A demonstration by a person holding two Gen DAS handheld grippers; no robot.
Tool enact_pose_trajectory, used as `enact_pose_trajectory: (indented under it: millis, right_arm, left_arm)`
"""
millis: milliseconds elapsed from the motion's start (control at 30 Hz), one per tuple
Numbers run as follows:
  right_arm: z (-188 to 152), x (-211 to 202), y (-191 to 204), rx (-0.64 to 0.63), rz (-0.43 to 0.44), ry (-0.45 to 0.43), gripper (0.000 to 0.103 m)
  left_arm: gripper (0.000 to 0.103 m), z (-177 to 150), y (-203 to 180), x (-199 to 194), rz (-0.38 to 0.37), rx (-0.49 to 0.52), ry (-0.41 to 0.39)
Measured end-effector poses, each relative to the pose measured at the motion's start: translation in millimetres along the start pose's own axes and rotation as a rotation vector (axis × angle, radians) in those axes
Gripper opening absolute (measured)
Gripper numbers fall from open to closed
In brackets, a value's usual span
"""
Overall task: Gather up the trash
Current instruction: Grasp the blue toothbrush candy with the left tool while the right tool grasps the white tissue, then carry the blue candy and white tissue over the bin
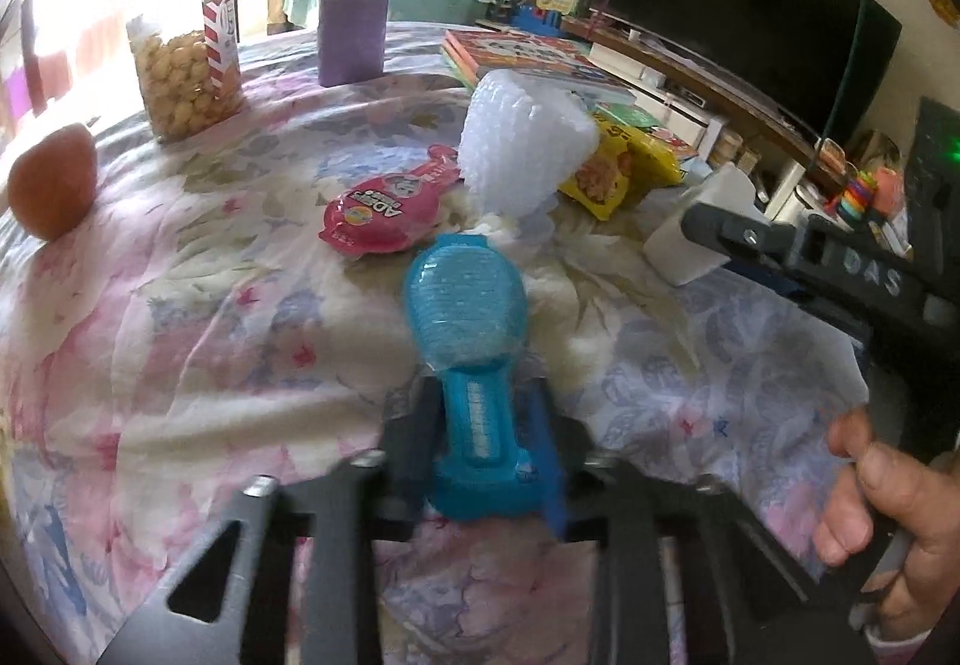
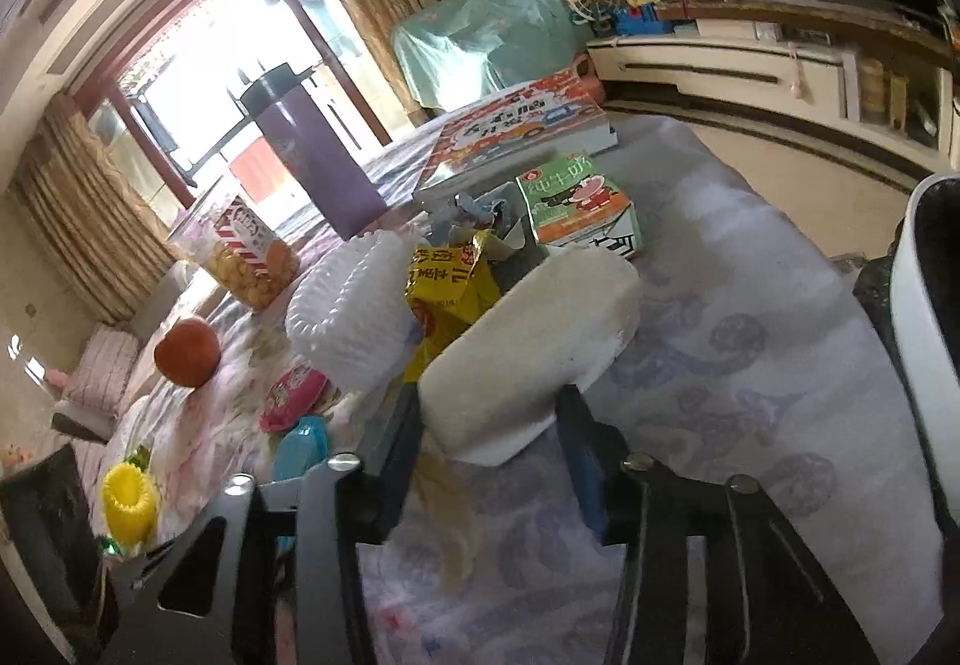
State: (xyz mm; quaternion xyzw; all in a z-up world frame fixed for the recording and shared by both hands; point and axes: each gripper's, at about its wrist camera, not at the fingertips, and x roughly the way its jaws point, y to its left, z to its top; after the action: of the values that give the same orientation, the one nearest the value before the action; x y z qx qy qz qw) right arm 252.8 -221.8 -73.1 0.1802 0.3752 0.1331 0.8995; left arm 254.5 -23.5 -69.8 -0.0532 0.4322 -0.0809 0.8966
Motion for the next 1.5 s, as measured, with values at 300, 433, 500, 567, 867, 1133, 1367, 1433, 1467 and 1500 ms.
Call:
enact_pose_trajectory:
  millis: [300,433,500,567,867,1133,1367,1433,1467,1500]
  right_arm:
    - [-18,-37,-12,-0.012,0.017,-0.006,0.033]
    - [-23,-56,-20,-0.016,0.009,-0.018,0.032]
    - [-26,-66,-25,-0.012,0.006,-0.024,0.032]
    - [-28,-77,-30,-0.011,0.000,-0.032,0.032]
    - [-36,-111,-45,-0.015,-0.023,-0.056,0.032]
    - [-43,-133,-64,0.018,-0.051,-0.082,0.032]
    - [-43,-154,-84,0.047,-0.082,-0.113,0.032]
    - [-42,-160,-90,0.055,-0.087,-0.121,0.032]
    - [-41,-163,-93,0.059,-0.094,-0.128,0.032]
    - [-41,-166,-96,0.062,-0.097,-0.131,0.032]
  left_arm:
    - [0.019,-9,-5,-16,-0.054,-0.016,-0.020]
    - [0.019,-12,-17,-23,-0.085,-0.009,-0.020]
    - [0.018,-13,-26,-25,-0.102,0.006,-0.021]
    - [0.019,-14,-34,-25,-0.117,0.020,-0.018]
    - [0.018,-16,-73,-25,-0.180,0.080,-0.006]
    - [0.018,-11,-102,-20,-0.177,0.074,-0.002]
    - [0.019,-4,-128,-18,-0.202,0.117,-0.002]
    - [0.019,-1,-134,-17,-0.209,0.130,-0.002]
    - [0.019,1,-139,-17,-0.213,0.139,-0.003]
    - [0.019,2,-142,-16,-0.214,0.144,-0.004]
